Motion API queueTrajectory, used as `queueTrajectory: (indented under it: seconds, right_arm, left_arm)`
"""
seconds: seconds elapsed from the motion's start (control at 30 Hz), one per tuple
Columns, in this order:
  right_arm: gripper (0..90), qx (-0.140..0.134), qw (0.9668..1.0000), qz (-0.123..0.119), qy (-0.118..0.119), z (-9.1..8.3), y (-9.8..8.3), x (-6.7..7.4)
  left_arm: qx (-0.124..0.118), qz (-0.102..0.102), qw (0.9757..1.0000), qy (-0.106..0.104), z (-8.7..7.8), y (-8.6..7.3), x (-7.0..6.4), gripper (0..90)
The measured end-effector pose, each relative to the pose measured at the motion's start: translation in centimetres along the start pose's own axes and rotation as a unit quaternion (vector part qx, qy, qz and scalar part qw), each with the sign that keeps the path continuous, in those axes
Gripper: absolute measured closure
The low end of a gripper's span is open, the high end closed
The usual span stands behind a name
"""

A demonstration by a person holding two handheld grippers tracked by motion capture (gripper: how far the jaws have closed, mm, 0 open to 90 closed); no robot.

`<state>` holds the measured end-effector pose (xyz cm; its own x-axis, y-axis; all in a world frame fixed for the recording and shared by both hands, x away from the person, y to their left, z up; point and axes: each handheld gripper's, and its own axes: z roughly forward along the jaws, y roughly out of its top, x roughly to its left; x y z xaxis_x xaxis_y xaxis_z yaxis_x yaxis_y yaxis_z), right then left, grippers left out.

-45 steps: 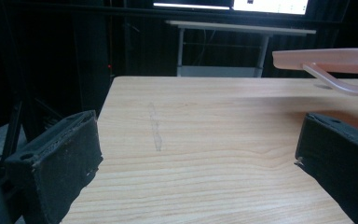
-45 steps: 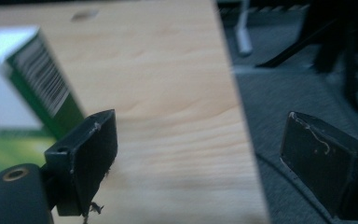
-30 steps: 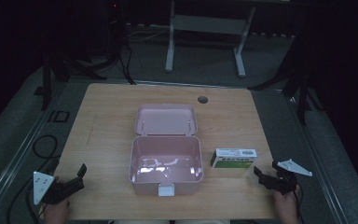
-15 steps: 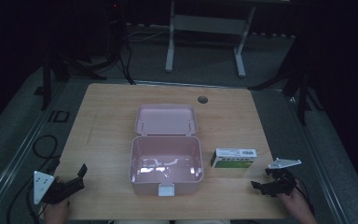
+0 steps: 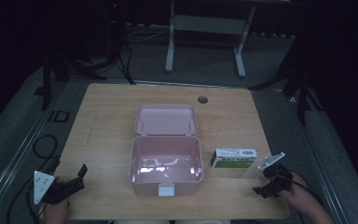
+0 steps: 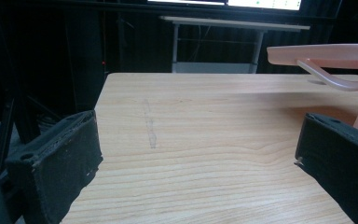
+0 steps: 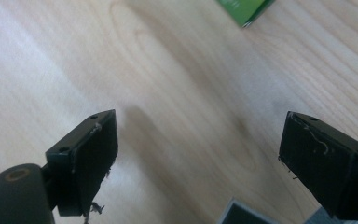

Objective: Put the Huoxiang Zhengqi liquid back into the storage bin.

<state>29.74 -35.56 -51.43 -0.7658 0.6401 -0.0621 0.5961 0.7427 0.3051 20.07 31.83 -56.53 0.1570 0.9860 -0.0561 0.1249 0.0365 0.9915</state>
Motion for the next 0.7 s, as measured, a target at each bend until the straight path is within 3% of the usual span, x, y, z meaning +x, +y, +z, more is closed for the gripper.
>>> queueTrajectory:
  seconds: [0.03,0.23,0.27,0.3,0.37,0.43,0.57,0.7]
  right_arm:
    - [11.2,0.0,1.0,0.0,0.0,0.0,0.0,0.0]
    - [11.2,0.077,0.9963,-0.035,0.013,-0.5,1.0,0.4]
    - [11.2,0.077,0.9963,-0.035,0.013,-0.5,1.0,0.4]
    - [11.4,0.108,0.9929,-0.046,0.02,-0.6,1.3,0.5]
    - [12.0,0.117,0.9916,-0.05,0.022,-0.6,1.4,0.6]
    - [13.0,0.148,0.9873,-0.054,0.022,-0.8,1.7,0.6]
    - [13.0,0.147,0.9874,-0.052,0.023,-1.2,2.0,0.7]
    - [13.2,0.127,0.9895,-0.061,0.033,-2.3,2.8,0.4]
  left_arm:
    - [0.0,0.0,1.0,0.0,0.0,0.0,0.0,0.3]
    - [0.0,0.0,1.0,0.0,0.0,0.0,0.0,0.3]
    - [0.0,0.0,1.0,0.0,0.0,0.0,0.0,0.3]
    - [0.0,0.0,1.0,0.0,0.0,0.0,0.0,0.4]
    - [0.0,0.0,1.0,0.0,0.0,0.0,0.0,0.3]
    - [0.0,0.0,1.0,-0.001,0.0,0.0,0.0,0.4]
    - [0.0,0.0,1.0,-0.001,0.0,0.0,0.0,0.3]
    - [0.001,0.0,1.0,-0.002,0.0,0.0,0.0,0.3]
